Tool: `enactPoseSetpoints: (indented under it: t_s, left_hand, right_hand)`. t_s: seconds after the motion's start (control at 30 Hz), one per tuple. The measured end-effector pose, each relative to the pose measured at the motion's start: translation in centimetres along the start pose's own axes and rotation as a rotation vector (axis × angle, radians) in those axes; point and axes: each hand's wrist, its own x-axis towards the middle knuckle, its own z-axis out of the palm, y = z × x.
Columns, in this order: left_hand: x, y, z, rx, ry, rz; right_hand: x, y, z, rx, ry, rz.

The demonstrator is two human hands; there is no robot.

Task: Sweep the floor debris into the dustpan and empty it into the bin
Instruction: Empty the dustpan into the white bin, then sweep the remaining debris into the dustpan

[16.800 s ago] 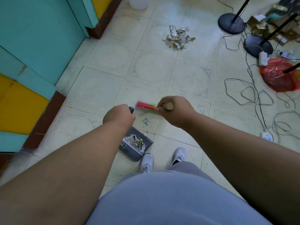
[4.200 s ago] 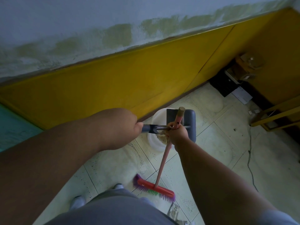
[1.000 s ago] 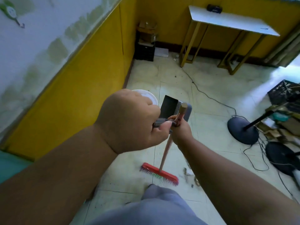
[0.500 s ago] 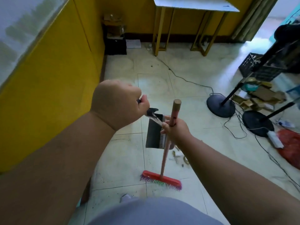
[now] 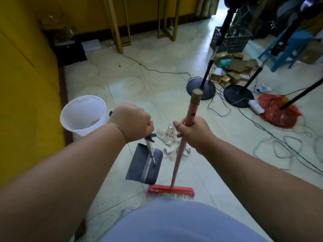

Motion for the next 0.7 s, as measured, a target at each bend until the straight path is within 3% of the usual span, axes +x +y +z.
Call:
enactPoseSetpoints:
  t_s: [0.07, 0.27, 0.6, 0.7]
  left_hand:
    - [0.7, 1.4, 0.3, 0.033, -0.025, 0.090]
    - [1.3, 4.5, 1.3, -0.006, -0.307, 0.179]
    - [-0.2, 6.3, 5.6, 0.009, -0.712, 0.148]
    - [-1.0, 6.4, 6.9, 0.044, -0.771, 0.154]
  right_hand:
    - [-0.3, 1.4, -1.4, 0.031, 0.019, 0.019]
    - [-0.9, 4.2, -3.9, 0.082, 0.094, 0.030]
    - [-0.5, 6.6, -5.9, 0.233, 0.113, 0.130]
    - [0.1, 7.1, -5.9, 0.213, 0.093, 0.161]
